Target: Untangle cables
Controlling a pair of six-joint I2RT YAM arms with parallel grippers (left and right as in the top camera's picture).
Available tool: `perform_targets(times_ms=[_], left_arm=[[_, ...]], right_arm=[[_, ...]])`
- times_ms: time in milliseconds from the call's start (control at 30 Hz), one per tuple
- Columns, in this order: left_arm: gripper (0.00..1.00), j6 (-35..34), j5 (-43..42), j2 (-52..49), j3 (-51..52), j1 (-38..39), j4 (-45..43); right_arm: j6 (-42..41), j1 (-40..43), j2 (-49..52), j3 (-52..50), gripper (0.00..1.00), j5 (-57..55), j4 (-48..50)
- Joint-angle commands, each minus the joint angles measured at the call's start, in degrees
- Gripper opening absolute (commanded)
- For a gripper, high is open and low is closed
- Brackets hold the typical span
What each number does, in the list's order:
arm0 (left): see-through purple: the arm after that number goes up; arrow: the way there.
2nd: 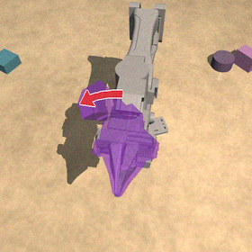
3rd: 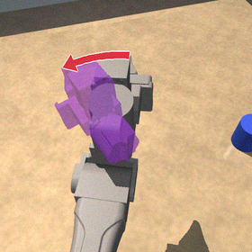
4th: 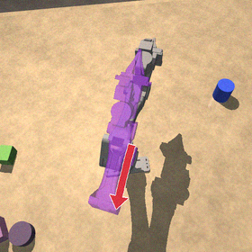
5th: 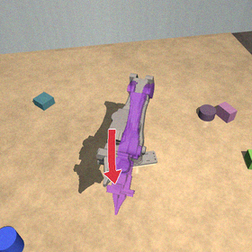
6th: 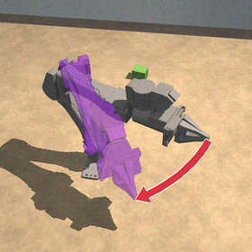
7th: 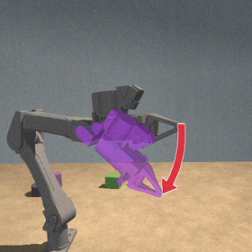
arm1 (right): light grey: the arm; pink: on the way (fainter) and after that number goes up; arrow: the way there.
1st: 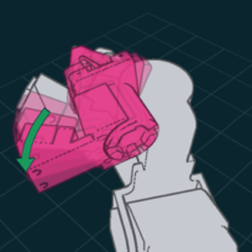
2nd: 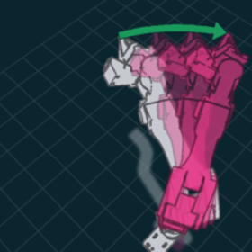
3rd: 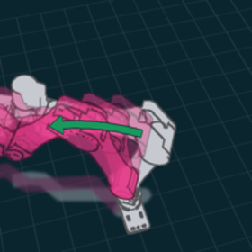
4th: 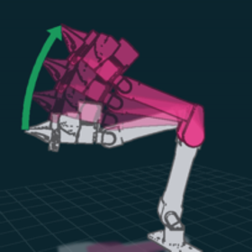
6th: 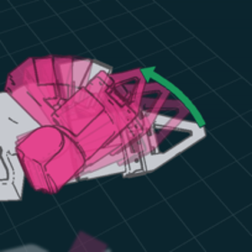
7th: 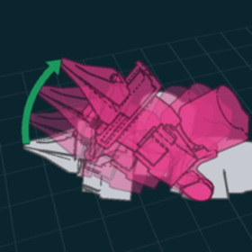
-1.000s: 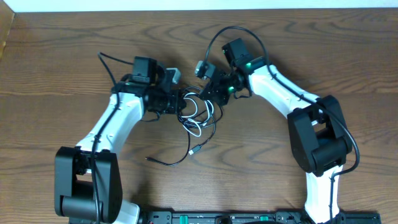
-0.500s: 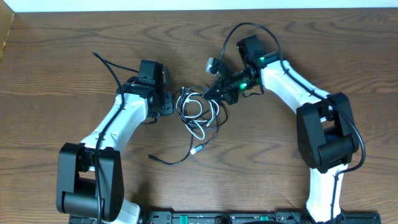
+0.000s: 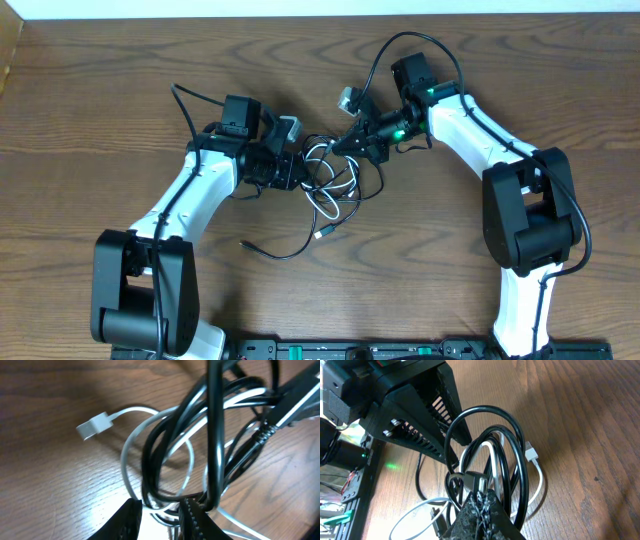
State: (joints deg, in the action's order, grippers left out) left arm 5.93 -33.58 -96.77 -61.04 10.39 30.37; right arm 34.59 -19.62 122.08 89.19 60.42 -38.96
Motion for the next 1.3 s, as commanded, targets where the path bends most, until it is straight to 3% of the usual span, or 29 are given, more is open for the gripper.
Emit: perform_targets(times_ms=[0,467,600,733,833,900,1033,1133,1233,1267], left_arm=[[0.29,2.0,-3.2,-0.6,0.6,0.0,-1.0],[0.35,-3.7,4.5,-5.7,0.7,0.1,-6.7],[0.25,-3.7,6.2,-6.0,0.7,0.1,-6.9],[0.25,-7.6,17.3,-6.0,0.7,0.1,-5.1],[0.42,-11.6,27.9,-6.0,0.7,0.0,-2.2],[0.42,-12.5,32.3,-6.0,0.6,0.0,-0.6],[0.23,-12.2,27.1,-5.6,0.2,0.0,-0.3],[0.14,-12.2,23.2,-5.2,-0.1,0.0,-1.7],[0.17,-12.3,20.1,-5.2,-0.1,0.0,-3.3],[0.23,-12.3,18.4,-5.2,-0.1,0.0,-3.7]], right_arm=[[1.0,-0.2,-1.8,-0.2,0.01,3.2,0.1],[0.1,0.4,-1.8,-0.2,0.01,11.9,3.1],[-3.1,1.0,-1.9,-0.1,0.01,12.2,5.3],[-8.3,2.7,-2.6,0.1,0.01,12.2,8.9],[-9.6,3.5,-3.9,0.1,0.01,10.4,11.1],[-10.7,3.5,-5.1,0.1,0.01,6.2,11.6],[-11.0,3.4,-8.5,0.1,0.01,-2.3,10.9],[-15.4,3.4,-9.7,0.1,0.01,-8.0,10.8],[-17.2,3.2,-9.8,0.1,0.01,-10.6,9.2],[-17.2,3.1,-9.7,0.1,0.01,-10.6,8.4]])
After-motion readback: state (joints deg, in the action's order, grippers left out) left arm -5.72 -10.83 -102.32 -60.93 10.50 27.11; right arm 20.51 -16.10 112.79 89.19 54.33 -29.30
